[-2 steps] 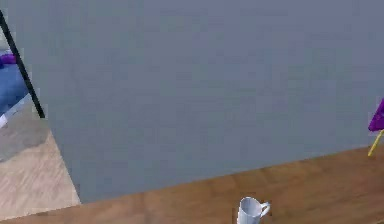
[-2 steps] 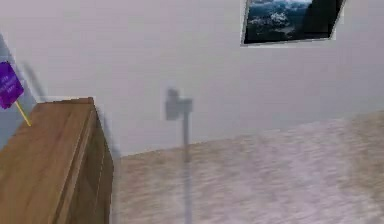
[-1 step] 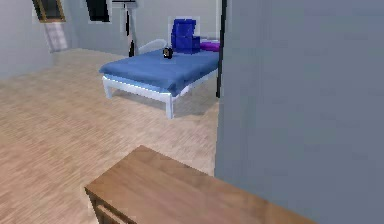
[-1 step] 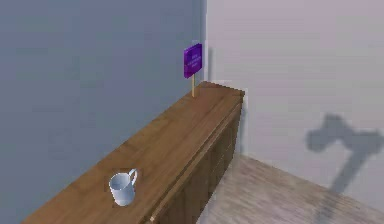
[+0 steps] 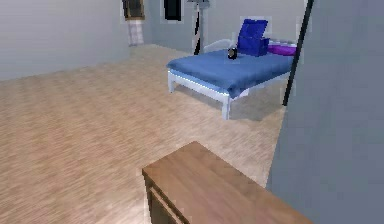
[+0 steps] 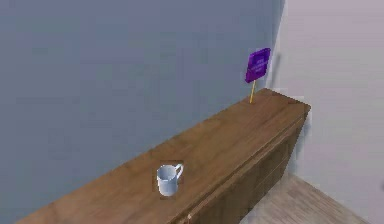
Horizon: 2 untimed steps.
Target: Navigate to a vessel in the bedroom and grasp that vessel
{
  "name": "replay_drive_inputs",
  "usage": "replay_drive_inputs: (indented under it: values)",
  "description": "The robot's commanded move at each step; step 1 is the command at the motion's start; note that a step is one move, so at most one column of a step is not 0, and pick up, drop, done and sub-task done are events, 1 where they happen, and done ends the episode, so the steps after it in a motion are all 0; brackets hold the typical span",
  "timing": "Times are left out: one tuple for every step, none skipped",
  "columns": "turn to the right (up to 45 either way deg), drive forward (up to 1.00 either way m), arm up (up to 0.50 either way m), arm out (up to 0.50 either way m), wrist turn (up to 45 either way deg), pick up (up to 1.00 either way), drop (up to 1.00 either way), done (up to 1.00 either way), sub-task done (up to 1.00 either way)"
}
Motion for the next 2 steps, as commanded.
replay_drive_inputs:
  values:
    - [0.0, 0.00, 0.50, 0.00, 0.0, 0.00, 0.00, 0.00, 0.00]
    - [0.0, 0.00, 0.28, 0.00, 0.0, 0.00, 0.00, 0.00, 0.00]
